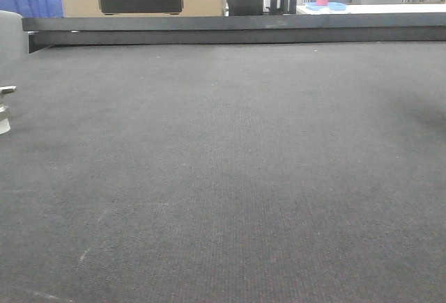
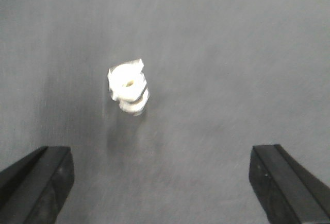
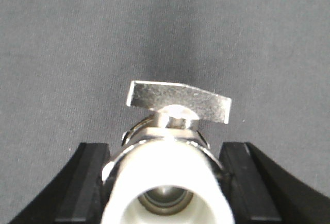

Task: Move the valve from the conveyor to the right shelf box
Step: 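Lower the left gripper onto the other valve and close it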

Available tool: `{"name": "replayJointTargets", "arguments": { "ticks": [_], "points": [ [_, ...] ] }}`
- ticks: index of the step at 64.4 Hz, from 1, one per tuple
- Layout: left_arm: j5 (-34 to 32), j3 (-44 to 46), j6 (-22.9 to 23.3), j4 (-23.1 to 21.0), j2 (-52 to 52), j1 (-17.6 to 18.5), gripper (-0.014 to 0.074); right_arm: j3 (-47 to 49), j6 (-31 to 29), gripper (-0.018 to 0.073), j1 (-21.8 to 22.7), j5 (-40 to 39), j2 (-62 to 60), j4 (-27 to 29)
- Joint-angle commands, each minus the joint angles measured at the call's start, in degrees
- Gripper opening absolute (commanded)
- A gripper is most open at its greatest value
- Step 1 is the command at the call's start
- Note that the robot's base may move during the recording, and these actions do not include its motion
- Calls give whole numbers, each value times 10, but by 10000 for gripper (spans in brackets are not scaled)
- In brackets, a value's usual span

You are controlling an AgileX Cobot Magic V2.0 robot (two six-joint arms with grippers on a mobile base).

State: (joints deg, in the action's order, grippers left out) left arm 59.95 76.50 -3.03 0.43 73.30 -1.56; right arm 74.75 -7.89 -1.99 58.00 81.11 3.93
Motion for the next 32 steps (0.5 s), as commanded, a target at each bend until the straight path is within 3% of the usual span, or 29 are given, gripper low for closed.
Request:
{"name": "replayJointTargets", "arguments": {
  "ticks": [1,17,32],
  "points": [
    [52,59,-5,3,66,-21,599,-1,2,-158,2,-23,-15,-4],
    [80,142,-61,-4,193,-32,599,-1,2,-158,2,-27,-15,-2],
    [61,144,-68,-4,267,-32,599,-1,2,-158,2,-29,-15,-1]
  ]
}}
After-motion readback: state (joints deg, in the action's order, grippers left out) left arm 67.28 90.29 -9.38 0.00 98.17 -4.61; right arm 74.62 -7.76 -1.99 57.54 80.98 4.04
